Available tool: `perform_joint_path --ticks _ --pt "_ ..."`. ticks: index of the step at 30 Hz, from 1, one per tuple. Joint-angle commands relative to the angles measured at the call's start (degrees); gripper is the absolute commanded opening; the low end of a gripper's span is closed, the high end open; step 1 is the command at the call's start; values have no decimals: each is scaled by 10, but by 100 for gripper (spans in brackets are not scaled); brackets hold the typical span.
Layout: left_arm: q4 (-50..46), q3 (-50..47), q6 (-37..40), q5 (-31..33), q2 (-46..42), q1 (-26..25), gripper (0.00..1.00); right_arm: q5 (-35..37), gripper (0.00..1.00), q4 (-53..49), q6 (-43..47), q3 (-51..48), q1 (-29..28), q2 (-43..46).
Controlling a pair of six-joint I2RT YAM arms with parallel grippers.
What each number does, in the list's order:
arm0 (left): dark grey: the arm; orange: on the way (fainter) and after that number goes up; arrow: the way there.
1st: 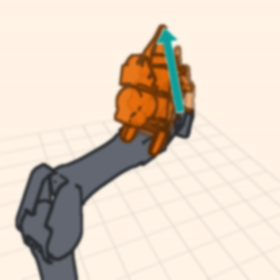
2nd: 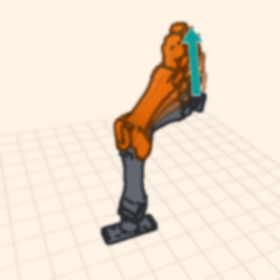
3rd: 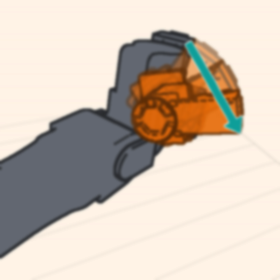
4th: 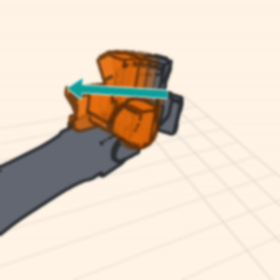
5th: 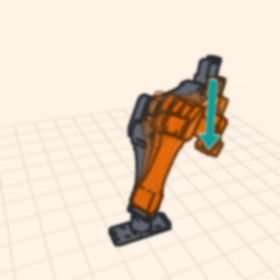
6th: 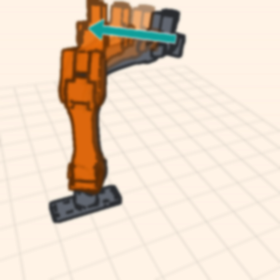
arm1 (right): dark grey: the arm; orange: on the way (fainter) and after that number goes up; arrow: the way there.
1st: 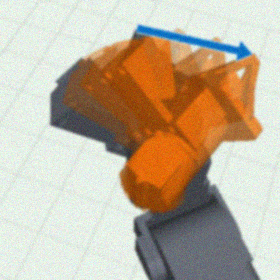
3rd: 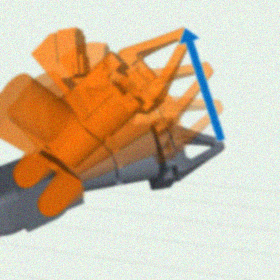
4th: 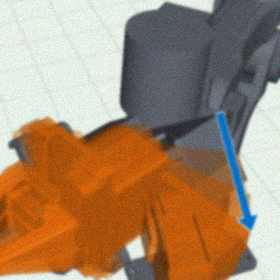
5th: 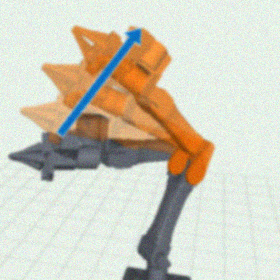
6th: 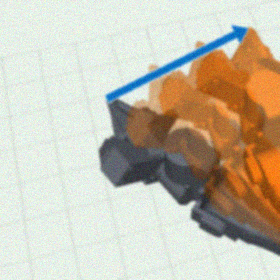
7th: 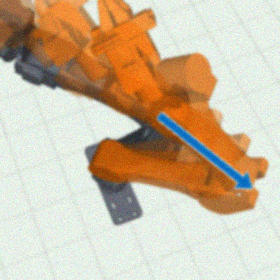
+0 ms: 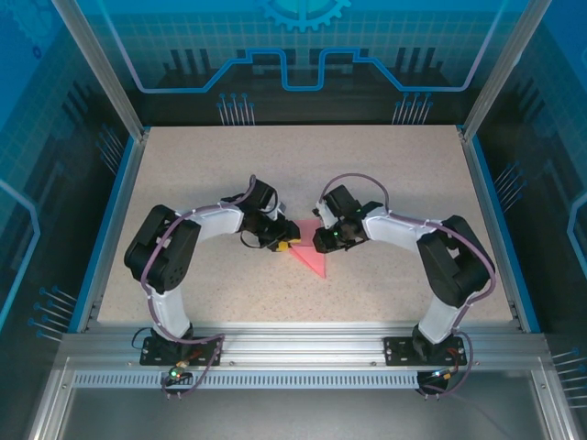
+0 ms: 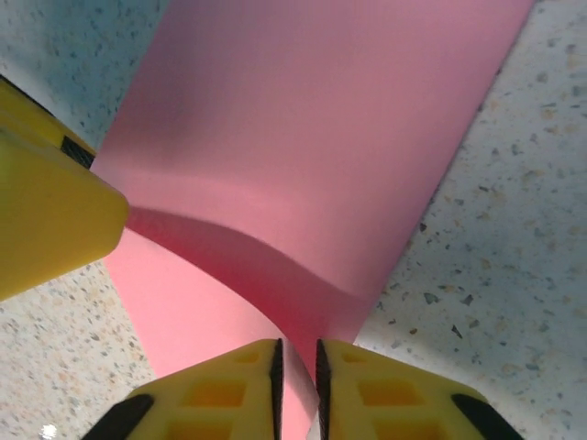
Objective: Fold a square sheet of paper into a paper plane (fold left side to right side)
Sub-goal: Fourth fold the wing at the center of the table.
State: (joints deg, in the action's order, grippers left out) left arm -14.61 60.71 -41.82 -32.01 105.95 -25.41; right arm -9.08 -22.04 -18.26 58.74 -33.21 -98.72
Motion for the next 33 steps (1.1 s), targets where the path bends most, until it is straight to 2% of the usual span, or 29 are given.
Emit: perform_joint_path --ticks 1,7,14,17,22,33 --pt "0 21 0 -14 1 -4 33 31 27 -11 -6 -16 8 46" --pt "-8 26 -1 -15 -12 -4 29 108 45 -33 -14 -48 -16 120" --pt "-29 41 -8 -10 -17 -4 21 154 47 32 -64 -128 -104 186" --pt "-32 48 -17 -8 -14 -4 19 196 49 48 -80 -130 -154 172" --pt "-37 55 -27 -12 -11 -4 18 223 49 48 -85 -99 -192 112" --pt "-49 62 -22 -6 -12 -4 19 250 43 47 -86 -87 -201 57"
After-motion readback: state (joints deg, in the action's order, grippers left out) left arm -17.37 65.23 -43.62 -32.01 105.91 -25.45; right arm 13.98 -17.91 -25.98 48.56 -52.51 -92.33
